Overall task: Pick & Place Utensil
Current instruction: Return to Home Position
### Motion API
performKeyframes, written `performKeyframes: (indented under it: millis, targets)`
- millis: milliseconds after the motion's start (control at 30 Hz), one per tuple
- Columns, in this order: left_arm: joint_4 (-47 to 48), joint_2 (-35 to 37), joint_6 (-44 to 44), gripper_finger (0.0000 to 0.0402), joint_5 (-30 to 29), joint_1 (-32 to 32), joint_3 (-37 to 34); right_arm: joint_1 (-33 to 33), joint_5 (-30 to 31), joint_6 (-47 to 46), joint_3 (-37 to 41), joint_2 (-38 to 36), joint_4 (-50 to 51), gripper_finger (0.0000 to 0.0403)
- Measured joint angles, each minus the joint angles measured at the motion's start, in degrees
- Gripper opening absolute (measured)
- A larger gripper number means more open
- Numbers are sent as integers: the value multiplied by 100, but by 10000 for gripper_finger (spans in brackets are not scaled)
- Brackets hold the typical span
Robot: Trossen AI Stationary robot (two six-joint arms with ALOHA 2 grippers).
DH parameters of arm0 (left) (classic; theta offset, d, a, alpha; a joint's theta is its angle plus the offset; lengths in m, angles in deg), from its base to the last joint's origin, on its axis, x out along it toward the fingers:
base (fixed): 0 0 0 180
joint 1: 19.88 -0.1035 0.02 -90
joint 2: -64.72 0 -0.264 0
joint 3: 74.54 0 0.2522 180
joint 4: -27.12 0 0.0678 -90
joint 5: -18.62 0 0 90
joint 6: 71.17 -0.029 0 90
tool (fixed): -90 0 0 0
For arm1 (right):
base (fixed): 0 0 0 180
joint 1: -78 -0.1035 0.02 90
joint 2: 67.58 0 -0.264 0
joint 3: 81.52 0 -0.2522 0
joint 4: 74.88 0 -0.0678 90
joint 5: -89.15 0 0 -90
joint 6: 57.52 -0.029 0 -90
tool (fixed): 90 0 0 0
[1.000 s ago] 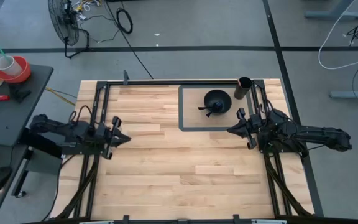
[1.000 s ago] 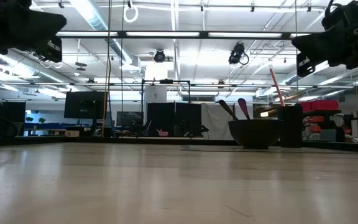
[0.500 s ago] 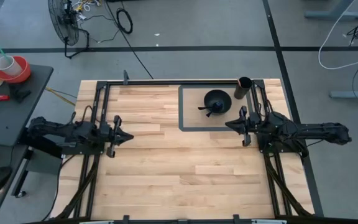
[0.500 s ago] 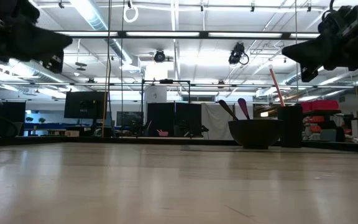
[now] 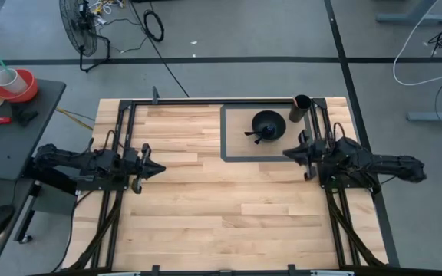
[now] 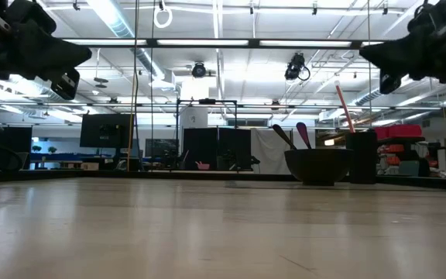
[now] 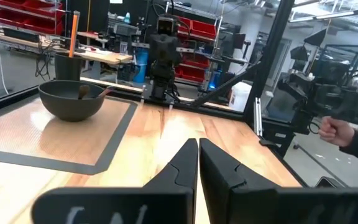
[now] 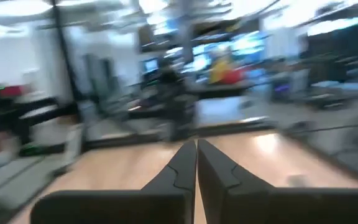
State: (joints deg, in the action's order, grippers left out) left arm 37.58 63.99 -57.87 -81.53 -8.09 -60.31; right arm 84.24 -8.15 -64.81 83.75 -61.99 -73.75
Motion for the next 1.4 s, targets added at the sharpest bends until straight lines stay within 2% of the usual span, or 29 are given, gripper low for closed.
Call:
performKeyframes:
  millis: [167,300,1400]
  targets:
    - [1,0,2,18,-7,0,0,85,562,238,-2,-114,387,18]
    - [3,0,2,18,-9,0,0,85,776,194,-2,-97,424,18]
    - [9,0,4,18,-11,0,0,85,791,221,2,-94,416,18]
